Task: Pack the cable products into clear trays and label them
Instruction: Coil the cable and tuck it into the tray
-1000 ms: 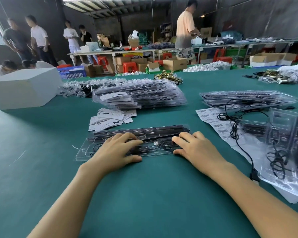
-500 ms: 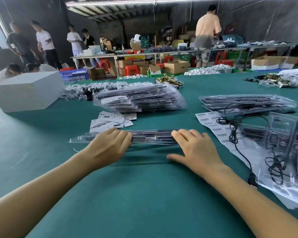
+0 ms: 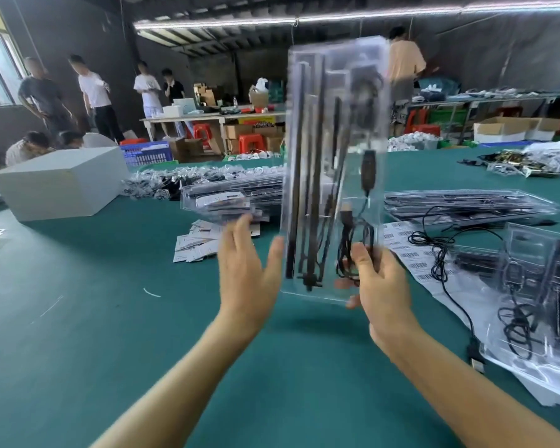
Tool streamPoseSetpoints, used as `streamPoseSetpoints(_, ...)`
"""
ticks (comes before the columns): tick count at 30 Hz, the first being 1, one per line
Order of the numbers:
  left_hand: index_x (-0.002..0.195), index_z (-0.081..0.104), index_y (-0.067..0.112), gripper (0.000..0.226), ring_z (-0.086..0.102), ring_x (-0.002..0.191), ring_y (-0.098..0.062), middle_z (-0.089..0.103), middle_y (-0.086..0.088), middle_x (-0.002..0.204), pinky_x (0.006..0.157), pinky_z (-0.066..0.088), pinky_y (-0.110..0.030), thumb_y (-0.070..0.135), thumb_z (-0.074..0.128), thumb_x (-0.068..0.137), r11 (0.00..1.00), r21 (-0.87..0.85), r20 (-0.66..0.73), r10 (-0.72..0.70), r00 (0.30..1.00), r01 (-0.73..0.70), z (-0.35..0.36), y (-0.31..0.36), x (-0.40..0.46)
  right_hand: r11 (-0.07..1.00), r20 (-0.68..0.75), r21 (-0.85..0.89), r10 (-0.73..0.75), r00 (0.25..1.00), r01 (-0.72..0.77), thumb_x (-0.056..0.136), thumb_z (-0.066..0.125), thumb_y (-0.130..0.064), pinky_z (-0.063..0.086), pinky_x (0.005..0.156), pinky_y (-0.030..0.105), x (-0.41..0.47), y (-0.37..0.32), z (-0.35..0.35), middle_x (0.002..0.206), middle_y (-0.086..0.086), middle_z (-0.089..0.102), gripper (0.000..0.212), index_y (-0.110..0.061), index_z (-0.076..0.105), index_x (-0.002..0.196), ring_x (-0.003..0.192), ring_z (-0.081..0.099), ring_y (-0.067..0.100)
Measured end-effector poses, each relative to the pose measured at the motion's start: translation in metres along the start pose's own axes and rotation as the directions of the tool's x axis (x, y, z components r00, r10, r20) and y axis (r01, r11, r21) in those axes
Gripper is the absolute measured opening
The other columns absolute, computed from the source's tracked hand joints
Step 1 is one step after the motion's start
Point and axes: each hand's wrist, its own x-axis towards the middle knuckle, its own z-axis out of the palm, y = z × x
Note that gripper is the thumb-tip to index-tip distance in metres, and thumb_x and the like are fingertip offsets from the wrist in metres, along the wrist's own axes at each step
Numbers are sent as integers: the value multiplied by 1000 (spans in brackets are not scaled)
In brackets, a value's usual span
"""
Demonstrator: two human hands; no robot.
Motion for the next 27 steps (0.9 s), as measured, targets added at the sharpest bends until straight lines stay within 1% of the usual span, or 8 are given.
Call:
streamPoseSetpoints(3,138,41,18,52,61,100,-20,60,-7,116,86,52,-31,32,61,92,825,-326,378,-333,863,461,18,-14,-17,951,18,236,204,979,-202,99,49,-31,44,33,23,-5,1,7,94,4,63,16,-17,54,97,60,70,16)
streamPoseSetpoints(6,123,54,13,38,70,85,-27,70,-17,103,69,58,-32,22,65,88,430,-594,630,-277,726,680,24,-25,-22,915,23,274,302,953,-297,99,49,-31,43,33,22,-6,8,9,93,4,65,17,-14,54,99,55,69,12)
streamPoseSetpoints(11,103,63,12,15,70,66,-21,72,-5,82,55,56,-28,7,58,90,410,-601,618,-304,725,685,11,-43,-13,886,195,158,405,893,-437,96,55,-32,52,45,25,-8,9,10,79,3,69,23,-10,60,90,62,68,17)
streamPoseSetpoints(15,105,64,12,28,58,49,-13,67,-4,73,42,49,-21,8,66,77,443,-453,709,-346,614,773,-21,-71,12,903,221,76,398,890,-423,88,65,-17,51,47,28,2,5,0,94,12,68,20,-2,59,100,58,67,20)
streamPoseSetpoints(19,109,65,15,36,57,46,-12,67,-4,73,40,46,-22,9,67,74,483,-337,781,-335,527,808,-43,-90,21,860,237,112,463,854,-497,81,72,-7,50,43,24,11,7,-9,79,11,69,21,-3,55,94,54,66,18)
streamPoseSetpoints(21,111,63,14,29,61,52,-15,69,-5,75,46,51,-25,9,64,83,557,-323,737,-358,573,765,-38,-91,20,831,251,166,484,838,-530,82,71,-3,53,45,25,11,9,-6,74,12,66,22,3,55,96,52,64,18)
streamPoseSetpoints(24,112,66,13,24,63,76,-20,67,-8,90,71,54,-29,18,66,89,865,-131,460,-380,802,485,-22,-94,14,814,216,223,495,841,-536,82,69,2,55,48,25,12,15,-4,77,17,62,37,15,53,114,53,65,19)
streamPoseSetpoints(27,96,74,23,20,54,96,-20,62,2,100,88,41,-33,38,67,86,971,235,243,-22,970,-37,-18,-87,2,800,168,272,508,845,-535,83,66,4,54,46,23,15,18,-6,71,18,61,37,18,52,115,49,65,20)
